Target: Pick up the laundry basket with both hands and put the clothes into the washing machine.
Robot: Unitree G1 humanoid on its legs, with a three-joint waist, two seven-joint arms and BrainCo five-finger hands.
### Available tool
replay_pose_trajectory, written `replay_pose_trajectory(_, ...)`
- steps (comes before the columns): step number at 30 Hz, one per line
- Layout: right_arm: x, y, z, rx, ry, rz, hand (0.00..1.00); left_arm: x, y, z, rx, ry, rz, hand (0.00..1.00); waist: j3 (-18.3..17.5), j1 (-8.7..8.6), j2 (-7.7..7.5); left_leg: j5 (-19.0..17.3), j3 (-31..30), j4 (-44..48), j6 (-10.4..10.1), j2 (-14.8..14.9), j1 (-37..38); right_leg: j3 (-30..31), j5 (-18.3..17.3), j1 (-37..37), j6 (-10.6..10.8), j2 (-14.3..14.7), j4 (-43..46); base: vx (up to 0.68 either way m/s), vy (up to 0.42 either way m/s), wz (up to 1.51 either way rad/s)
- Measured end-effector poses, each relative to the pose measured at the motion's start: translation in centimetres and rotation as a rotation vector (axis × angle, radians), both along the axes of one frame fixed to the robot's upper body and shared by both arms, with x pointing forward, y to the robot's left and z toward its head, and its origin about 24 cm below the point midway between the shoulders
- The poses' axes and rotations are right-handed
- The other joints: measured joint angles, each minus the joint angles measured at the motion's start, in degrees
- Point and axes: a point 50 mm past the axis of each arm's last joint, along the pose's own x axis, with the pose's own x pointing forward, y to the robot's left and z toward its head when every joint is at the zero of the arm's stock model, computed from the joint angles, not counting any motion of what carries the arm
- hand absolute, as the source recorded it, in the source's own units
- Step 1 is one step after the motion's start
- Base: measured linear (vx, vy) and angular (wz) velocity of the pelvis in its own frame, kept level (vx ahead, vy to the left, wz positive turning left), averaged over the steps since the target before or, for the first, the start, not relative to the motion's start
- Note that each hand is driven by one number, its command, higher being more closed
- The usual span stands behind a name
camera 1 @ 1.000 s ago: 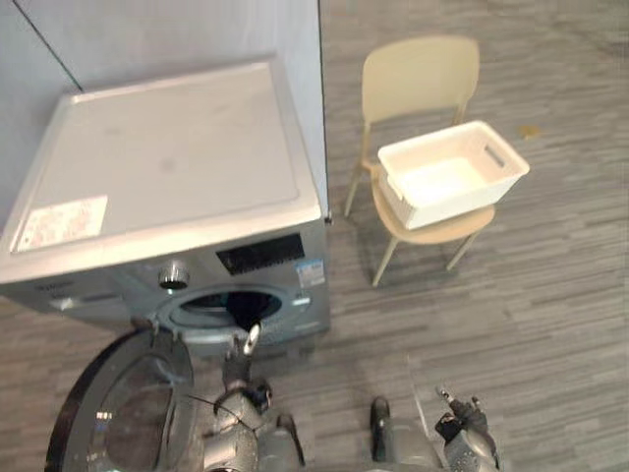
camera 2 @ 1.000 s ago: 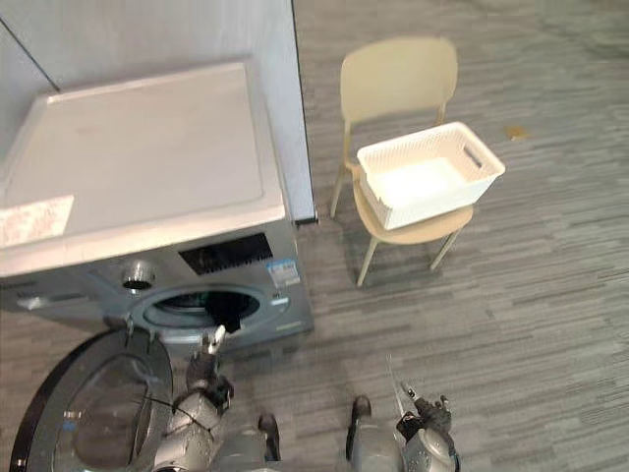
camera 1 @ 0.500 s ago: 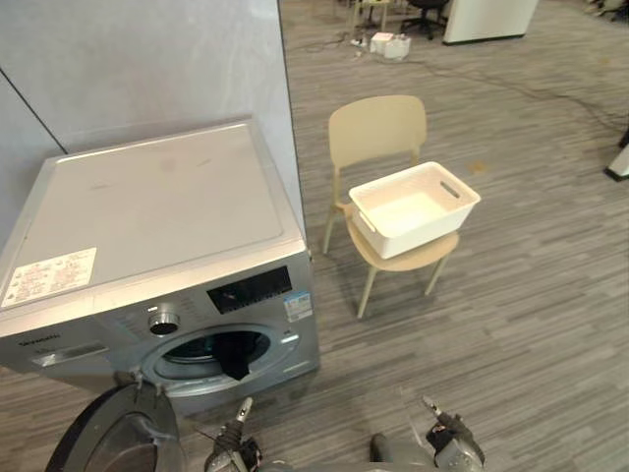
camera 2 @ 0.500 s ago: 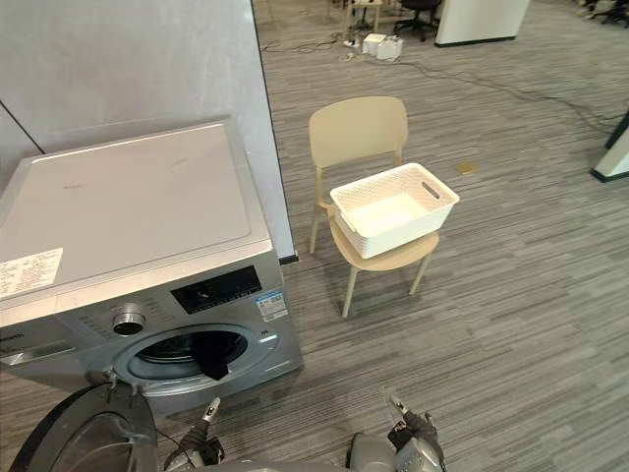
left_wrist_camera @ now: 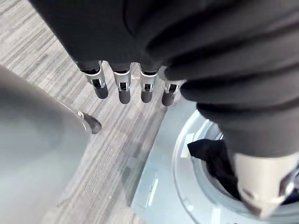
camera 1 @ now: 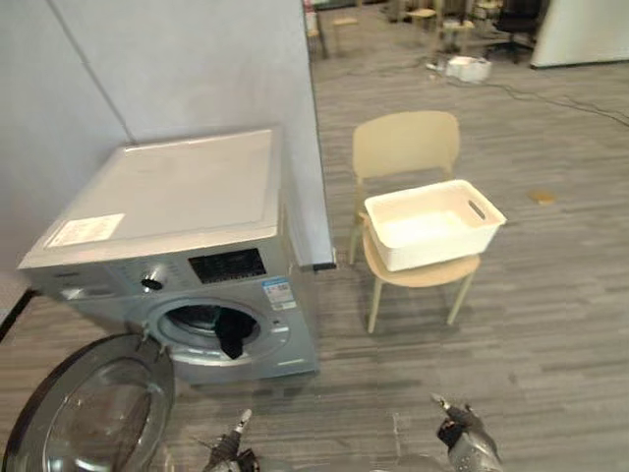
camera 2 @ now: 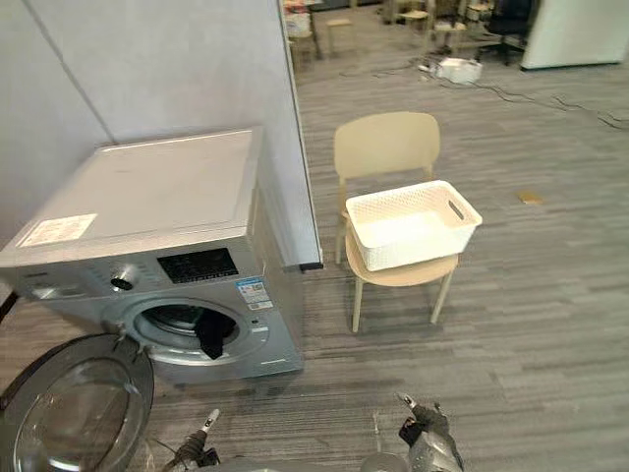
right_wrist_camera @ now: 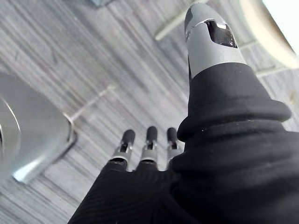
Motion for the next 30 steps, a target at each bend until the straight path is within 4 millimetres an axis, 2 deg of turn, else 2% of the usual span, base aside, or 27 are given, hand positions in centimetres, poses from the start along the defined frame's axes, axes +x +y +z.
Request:
replay_pose_trajectory(1,-0.5,-0.4,-0.2,-0.008,0.021,-0.002,0.00,0.5,0.4,0.2,0.010,-0.011,-0.010,0.00,0.2,-0.75,-0.40,3.7,3.2,-0.8,3.9,-0.4,-2.2,-4.4,0.6,1.4,-2.3,-0.9,-2.0,-0.20,-0.227,1.75)
replay_pose_trajectory(2,-0.9,-0.6,-0.3,-0.008,0.038,-0.012,0.00,0.7,0.6,0.2,0.023,-0.013,-0.047,0.00,0.4,-1.32,-0.74,0.6,9.1,4.9,4.8,-1.5,-5.0,-8.8,1.6,2.7,-3.4,-1.6,-3.7,-0.22,-0.235,1.67)
replay_pose_trajectory(3,-1.0,-0.5,-0.4,-0.003,0.044,-0.016,0.00,0.7,0.7,0.3,0.030,-0.008,-0.071,0.00,0.5,-1.53,-0.93,-2.1,11.7,7.8,4.4,-2.2,-5.8,-10.6,2.0,3.2,-3.7,-1.8,-4.5,-0.18,-0.144,1.40)
replay_pose_trajectory(4,-1.3,-0.3,-0.6,0.011,0.055,-0.030,0.00,0.8,0.7,0.3,0.039,-0.001,-0.116,0.00,0.6,-1.30,-1.06,-8.3,14.9,13.3,2.6,-3.6,-6.8,-12.9,3.3,3.7,-4.2,-1.9,-6.0,-0.20,-0.108,0.97)
replay_pose_trajectory(5,-1.3,0.0,-0.7,0.022,0.055,-0.036,0.00,0.8,0.8,0.3,0.052,0.000,-0.141,0.00,0.8,-0.75,-1.19,-14.1,15.0,18.4,2.3,-5.3,-7.4,-14.2,4.9,3.7,-4.1,-1.9,-7.5,-0.15,-0.030,0.69)
replay_pose_trajectory(7,-1.3,0.5,-0.8,0.035,0.057,-0.033,0.00,0.5,0.9,0.2,0.058,0.009,-0.146,0.00,1.0,0.15,-1.33,-20.1,13.9,25.7,1.8,-7.4,-6.4,-14.3,6.9,3.9,-3.7,-1.8,-9.6,-0.13,0.029,0.16)
replay_pose_trajectory(8,-1.0,0.7,-0.8,0.040,0.049,-0.031,0.00,0.4,0.6,0.2,0.049,0.011,-0.145,0.00,2.2,0.08,-0.32,-20.4,13.3,25.9,2.0,-7.7,-5.9,-14.7,7.8,5.3,-3.4,-0.7,-11.2,-0.10,0.034,0.07)
replay_pose_trajectory(9,-0.8,1.0,-0.8,0.048,0.045,-0.029,0.00,0.4,0.6,0.2,0.047,0.005,-0.139,0.00,2.9,-0.05,-0.20,-20.1,13.3,25.2,2.3,-8.1,-5.3,-14.4,7.9,6.2,-3.2,-0.4,-12.0,-0.12,0.038,0.14)
replay_pose_trajectory(12,-0.5,1.9,-0.7,0.069,0.027,-0.026,0.00,0.4,0.3,0.2,0.030,-0.005,-0.136,0.00,3.1,0.05,0.24,-19.2,12.0,13.8,3.7,-9.9,-1.5,-14.1,11.9,7.0,-3.0,0.0,-18.3,-0.11,0.077,0.09)
replay_pose_trajectory(15,-0.2,3.0,-0.8,0.107,0.015,-0.019,0.00,0.5,0.2,0.2,0.029,-0.012,-0.135,0.00,3.2,-0.06,-0.34,-11.7,11.3,0.6,4.5,-12.8,1.2,-14.1,16.2,7.5,-2.8,0.8,-25.0,-0.11,0.025,0.25)
replay_pose_trajectory(16,-0.2,3.1,-0.9,0.109,0.014,-0.013,0.00,0.7,0.0,0.3,0.024,-0.022,-0.142,0.00,3.2,-0.08,-0.11,-9.3,10.2,-3.3,4.4,-13.4,1.5,-14.7,17.4,7.5,-2.8,0.9,-26.6,-0.10,0.022,0.40)
replay_pose_trajectory(18,-0.4,3.0,-0.9,0.108,0.021,-0.014,0.00,1.2,-0.1,0.5,0.029,-0.048,-0.151,0.00,3.3,-0.25,0.19,-6.0,8.3,-8.1,4.2,-14.0,2.3,-16.6,17.9,7.5,-2.7,1.0,-27.1,-0.11,0.004,0.53)
replay_pose_trajectory(20,-0.6,2.8,-0.9,0.100,0.026,-0.022,0.00,1.7,-0.4,0.9,0.042,-0.078,-0.202,0.00,3.4,-1.21,0.16,-3.4,5.8,-12.3,4.0,-14.3,3.3,-19.0,17.8,7.9,-2.6,1.2,-27.1,-0.09,-0.015,0.61)
replay_pose_trajectory(22,-0.9,2.8,-1.0,0.093,0.037,-0.036,0.00,2.5,-0.6,1.7,0.063,-0.139,-0.243,0.00,3.8,-1.17,-0.15,-3.3,5.2,-12.4,3.9,-14.4,3.5,-19.5,17.8,8.5,-2.6,1.2,-27.1,-0.05,0.005,0.26)
replay_pose_trajectory(25,-0.9,2.7,-0.8,0.074,0.016,-0.023,0.00,4.3,-1.6,4.0,0.088,-0.315,-0.283,0.00,4.2,-1.19,-0.51,-3.4,5.3,-12.4,4.1,-14.9,3.4,-18.9,17.8,8.3,-2.3,0.8,-26.8,-0.01,0.028,0.00)
replay_pose_trajectory(26,-0.8,2.9,-0.6,0.069,0.002,-0.013,0.00,5.0,-1.6,5.3,0.101,-0.397,-0.264,0.00,4.6,-1.13,-0.80,-3.5,5.7,-12.4,4.2,-15.0,3.4,-18.6,17.8,8.3,-2.2,0.8,-26.6,0.02,0.019,-0.07)
replay_pose_trajectory(30,-0.4,3.5,-0.2,0.064,-0.040,0.008,0.00,6.6,-0.9,7.9,0.146,-0.546,-0.244,0.00,5.3,-0.35,-1.44,-3.6,6.8,-12.4,4.3,-14.9,3.2,-17.4,17.8,7.2,-2.1,0.8,-25.8,0.02,-0.001,-0.14)
